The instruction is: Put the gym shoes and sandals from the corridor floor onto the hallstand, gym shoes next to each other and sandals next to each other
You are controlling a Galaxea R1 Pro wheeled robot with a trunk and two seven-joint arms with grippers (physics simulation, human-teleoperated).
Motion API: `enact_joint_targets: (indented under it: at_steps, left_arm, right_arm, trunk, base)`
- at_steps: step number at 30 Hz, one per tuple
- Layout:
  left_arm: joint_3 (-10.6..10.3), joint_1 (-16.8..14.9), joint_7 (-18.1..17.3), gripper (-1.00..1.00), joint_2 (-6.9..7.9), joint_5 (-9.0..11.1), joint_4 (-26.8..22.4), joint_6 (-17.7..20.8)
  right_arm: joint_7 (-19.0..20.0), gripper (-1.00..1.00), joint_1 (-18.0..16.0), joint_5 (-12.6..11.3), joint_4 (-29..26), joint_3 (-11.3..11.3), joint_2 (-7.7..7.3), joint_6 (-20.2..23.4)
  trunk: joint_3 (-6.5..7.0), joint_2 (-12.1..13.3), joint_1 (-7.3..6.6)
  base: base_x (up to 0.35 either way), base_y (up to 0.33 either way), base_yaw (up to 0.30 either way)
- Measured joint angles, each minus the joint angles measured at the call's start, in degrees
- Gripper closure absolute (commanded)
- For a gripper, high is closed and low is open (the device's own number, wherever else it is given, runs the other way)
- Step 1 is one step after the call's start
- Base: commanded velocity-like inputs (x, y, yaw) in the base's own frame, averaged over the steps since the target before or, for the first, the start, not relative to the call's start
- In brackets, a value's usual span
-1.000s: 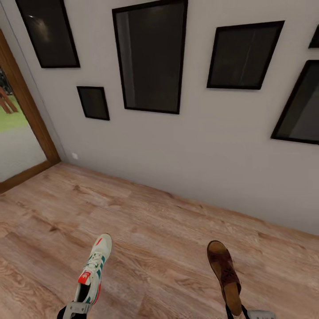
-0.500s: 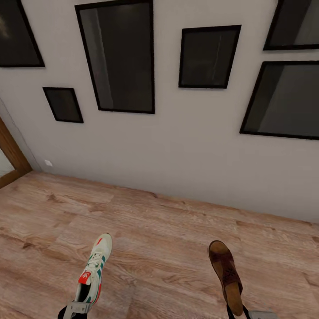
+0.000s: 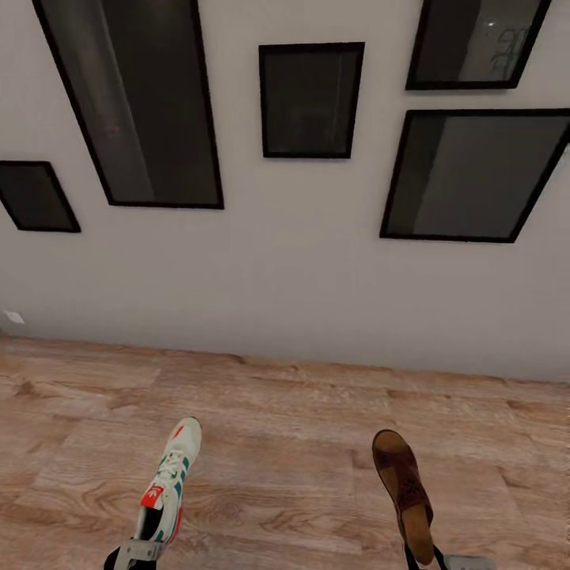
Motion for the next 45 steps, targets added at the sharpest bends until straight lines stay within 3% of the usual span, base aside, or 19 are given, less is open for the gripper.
enact_joint_targets:
  at_steps: [45]
  left_arm:
    - [0.0,0.0,0.2,1.00,-0.03,0.0,0.1,-0.4]
  right_arm:
    - [0.0,1.00,0.0,0.0,1.3,-0.1,0.00,-0.1]
  trunk:
    - [0.00,0.0,0.03]
  base:
    - [0.021,-0.012,-0.300]
